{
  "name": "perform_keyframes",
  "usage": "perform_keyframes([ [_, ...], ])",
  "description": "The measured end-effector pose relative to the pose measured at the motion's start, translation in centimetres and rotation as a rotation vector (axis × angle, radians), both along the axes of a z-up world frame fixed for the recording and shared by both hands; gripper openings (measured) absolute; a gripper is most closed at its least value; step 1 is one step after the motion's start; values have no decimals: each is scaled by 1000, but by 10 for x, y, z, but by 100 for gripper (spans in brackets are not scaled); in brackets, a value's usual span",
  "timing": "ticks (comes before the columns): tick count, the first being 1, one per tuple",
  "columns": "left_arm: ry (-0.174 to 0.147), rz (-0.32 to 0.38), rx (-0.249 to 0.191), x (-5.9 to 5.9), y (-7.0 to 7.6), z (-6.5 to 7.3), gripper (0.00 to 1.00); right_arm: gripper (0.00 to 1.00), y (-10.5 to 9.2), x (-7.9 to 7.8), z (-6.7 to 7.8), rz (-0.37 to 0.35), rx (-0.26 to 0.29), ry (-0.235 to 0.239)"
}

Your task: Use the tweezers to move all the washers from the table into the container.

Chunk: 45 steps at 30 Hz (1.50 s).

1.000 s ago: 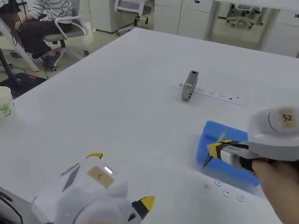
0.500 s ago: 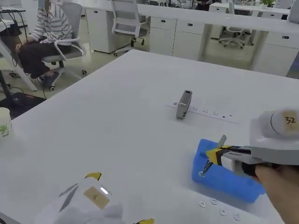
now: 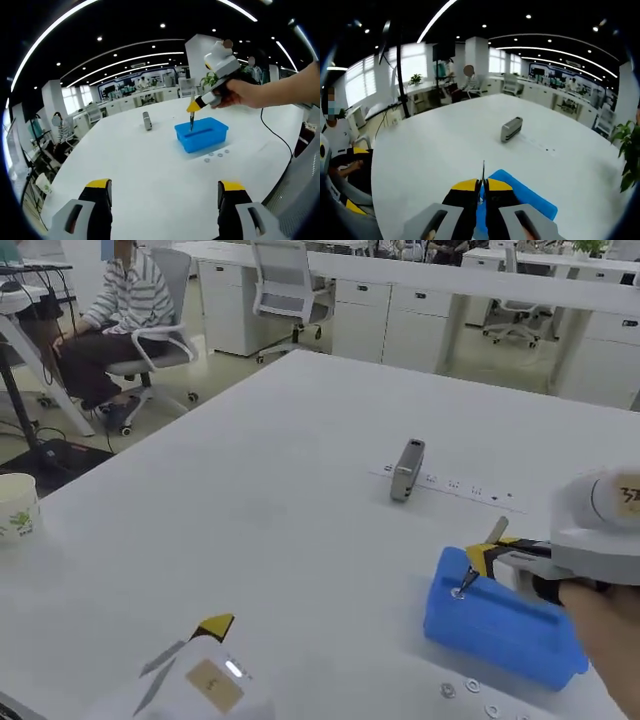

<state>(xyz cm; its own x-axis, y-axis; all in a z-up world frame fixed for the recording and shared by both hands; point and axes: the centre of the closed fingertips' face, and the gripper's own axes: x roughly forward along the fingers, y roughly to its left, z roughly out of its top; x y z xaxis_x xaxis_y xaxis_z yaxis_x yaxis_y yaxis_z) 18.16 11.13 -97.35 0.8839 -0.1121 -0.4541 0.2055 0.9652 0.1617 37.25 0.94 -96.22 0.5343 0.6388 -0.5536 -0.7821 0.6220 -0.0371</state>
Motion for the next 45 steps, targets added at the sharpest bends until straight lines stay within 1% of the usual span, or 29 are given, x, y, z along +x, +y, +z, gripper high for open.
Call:
perform_keyframes([
  [4,-18,3,-14,1,0,3,92,0,-1,6,-16,-9,-28,9],
  [7,-21,5,-13,1,1,3,93,0,-3,9,-23,-23,-28,21],
  [10,-13,4,-7,1,1,1,93,1,-2,11,-30,-36,-19,41],
  [14,-10,6,-1,1,2,1,93,1,-3,11,-42,-46,-29,54],
  [15,-6,1,-6,1,0,0,93,1,-3,11,-44,-48,-29,59],
  [16,-11,-6,-15,1,-1,2,94,1,-3,11,-46,-48,-31,61],
  [18,-33,-12,-27,2,-3,5,95,1,-3,9,-50,-45,-40,64],
  [19,-34,-11,-26,2,-3,6,95,1,-4,12,-52,-42,-43,64],
  [21,-37,-8,-34,2,-2,6,95,1,-4,13,-54,-39,-41,69],
  [24,-31,-4,-29,2,-2,5,95,1,-5,14,-57,-39,-47,69],
  [25,-28,-5,-25,2,-2,4,95,1,-4,15,-55,-38,-39,54],
  [27,-17,-4,-10,1,-1,2,94,1,-5,17,-57,-38,-41,55],
  [29,-14,-2,-2,1,-1,1,94,1,-5,18,-57,-37,-40,53],
  [32,-14,2,-6,2,0,2,94,1,-6,18,-57,-42,-39,54],
  [34,-6,10,-9,2,2,0,93,2,-8,19,-57,-51,-44,50],
  [35,-1,13,-7,2,2,-1,93,2,-8,20,-57,-56,-42,53],
  [38,0,15,-10,2,2,-1,94,2,-10,19,-55,-64,-30,61],
  [40,5,16,-5,2,3,-2,94,2,-10,17,-52,-67,-29,66],
  [42,8,15,2,2,3,-3,94,2,-12,17,-46,-75,-6,60],
  [45,6,16,13,2,3,-3,93,2,-14,17,-36,-81,10,48],
])
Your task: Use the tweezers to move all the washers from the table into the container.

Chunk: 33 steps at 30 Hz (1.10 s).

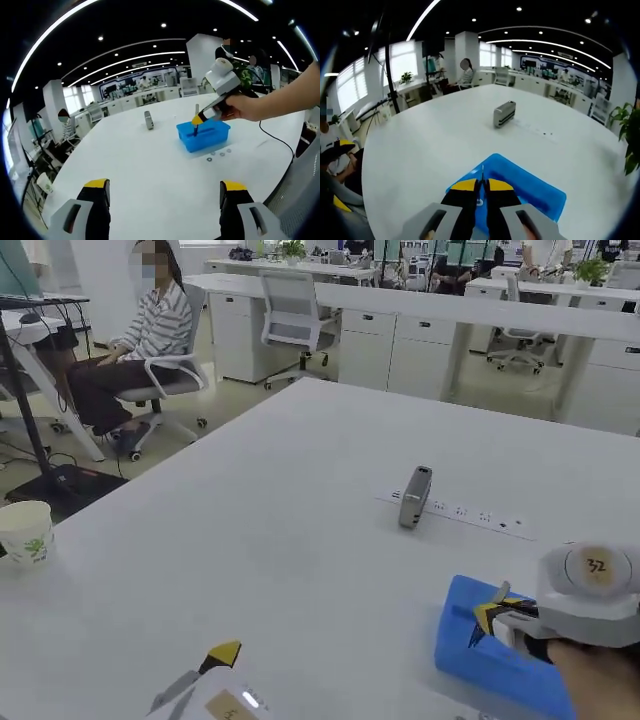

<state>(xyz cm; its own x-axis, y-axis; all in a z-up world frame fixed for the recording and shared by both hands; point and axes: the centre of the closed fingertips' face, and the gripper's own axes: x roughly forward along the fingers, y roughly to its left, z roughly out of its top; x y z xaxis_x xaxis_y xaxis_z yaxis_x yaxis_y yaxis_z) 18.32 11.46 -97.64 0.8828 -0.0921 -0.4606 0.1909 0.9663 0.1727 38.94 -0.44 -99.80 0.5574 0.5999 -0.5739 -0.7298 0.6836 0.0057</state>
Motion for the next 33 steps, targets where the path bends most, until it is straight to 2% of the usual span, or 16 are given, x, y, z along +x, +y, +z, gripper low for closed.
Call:
perform_keyframes([
  [2,-6,3,-3,0,0,1,93,2,-1,-2,11,6,6,-28],
  [5,-8,9,0,0,2,2,93,2,-2,-4,32,13,45,-74],
  [8,-4,5,3,-1,1,1,93,2,-2,-9,48,20,87,-90],
  [11,-9,4,7,-1,1,2,93,2,-3,-20,56,10,160,-45],
  [12,-12,7,5,-1,1,2,93,2,-5,-22,58,8,169,-48],
  [15,-13,15,7,-1,3,3,92,2,-7,-35,63,-2,229,-13],
  [17,-10,16,7,-1,3,2,92,2,-9,-41,65,-6,245,-3],
  [21,-14,6,6,-1,1,3,92,2,-12,-52,63,-8,247,3],
  [23,-20,8,1,-1,1,4,92,2,-12,-59,59,-5,262,25],
  [33,-17,11,11,-1,2,4,92,2,-14,-80,17,-4,213,91],
])
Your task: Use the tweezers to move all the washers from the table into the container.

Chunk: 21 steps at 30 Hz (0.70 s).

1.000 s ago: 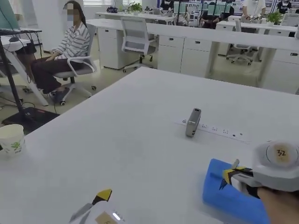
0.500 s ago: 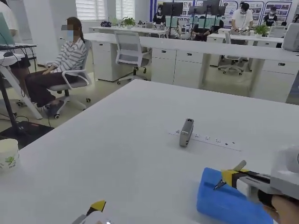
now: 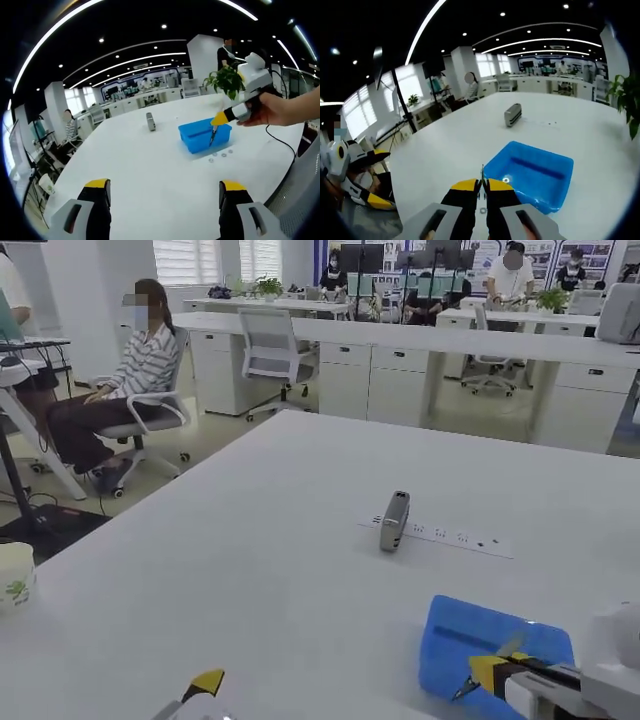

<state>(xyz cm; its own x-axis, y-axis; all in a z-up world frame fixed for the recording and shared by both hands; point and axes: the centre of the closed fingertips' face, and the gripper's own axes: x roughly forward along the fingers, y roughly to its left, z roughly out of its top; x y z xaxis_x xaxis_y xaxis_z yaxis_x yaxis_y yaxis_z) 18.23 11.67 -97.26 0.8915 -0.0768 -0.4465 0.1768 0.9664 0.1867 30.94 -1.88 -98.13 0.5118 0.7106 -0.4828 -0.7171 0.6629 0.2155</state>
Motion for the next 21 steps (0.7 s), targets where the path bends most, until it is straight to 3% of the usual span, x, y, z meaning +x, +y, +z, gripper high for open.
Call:
perform_keyframes([
  [9,-4,5,3,0,1,0,91,2,0,-2,-31,15,-70,23],
  [21,3,11,5,0,2,0,90,2,0,-1,-39,38,-120,5],
])
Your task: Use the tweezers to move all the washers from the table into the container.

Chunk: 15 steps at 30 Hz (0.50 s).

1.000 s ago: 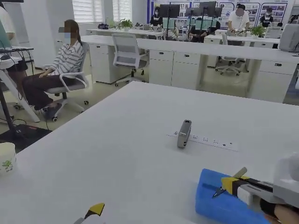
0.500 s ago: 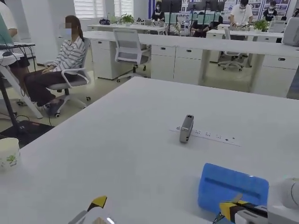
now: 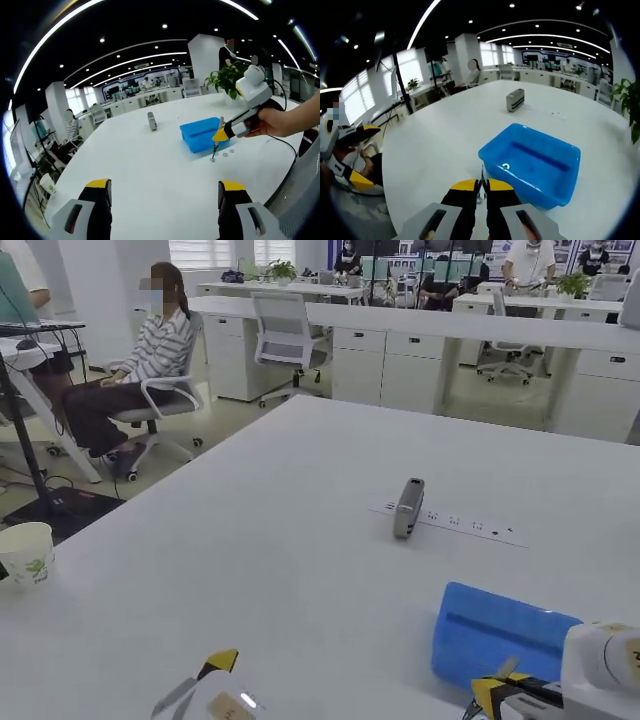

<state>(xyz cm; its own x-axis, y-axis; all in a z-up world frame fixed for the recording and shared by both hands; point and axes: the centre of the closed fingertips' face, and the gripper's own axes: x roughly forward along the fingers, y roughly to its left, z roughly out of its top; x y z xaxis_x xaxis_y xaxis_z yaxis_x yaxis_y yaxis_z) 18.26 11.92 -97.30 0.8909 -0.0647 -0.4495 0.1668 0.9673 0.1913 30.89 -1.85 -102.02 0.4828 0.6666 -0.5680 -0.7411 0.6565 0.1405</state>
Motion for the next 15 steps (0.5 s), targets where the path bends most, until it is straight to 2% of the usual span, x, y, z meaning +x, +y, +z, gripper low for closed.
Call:
perform_keyframes([
  [3,2,2,1,0,0,0,90,2,1,-1,-3,6,-8,-1],
  [15,7,-1,6,0,0,-1,89,1,4,-7,-3,81,-71,-61],
])
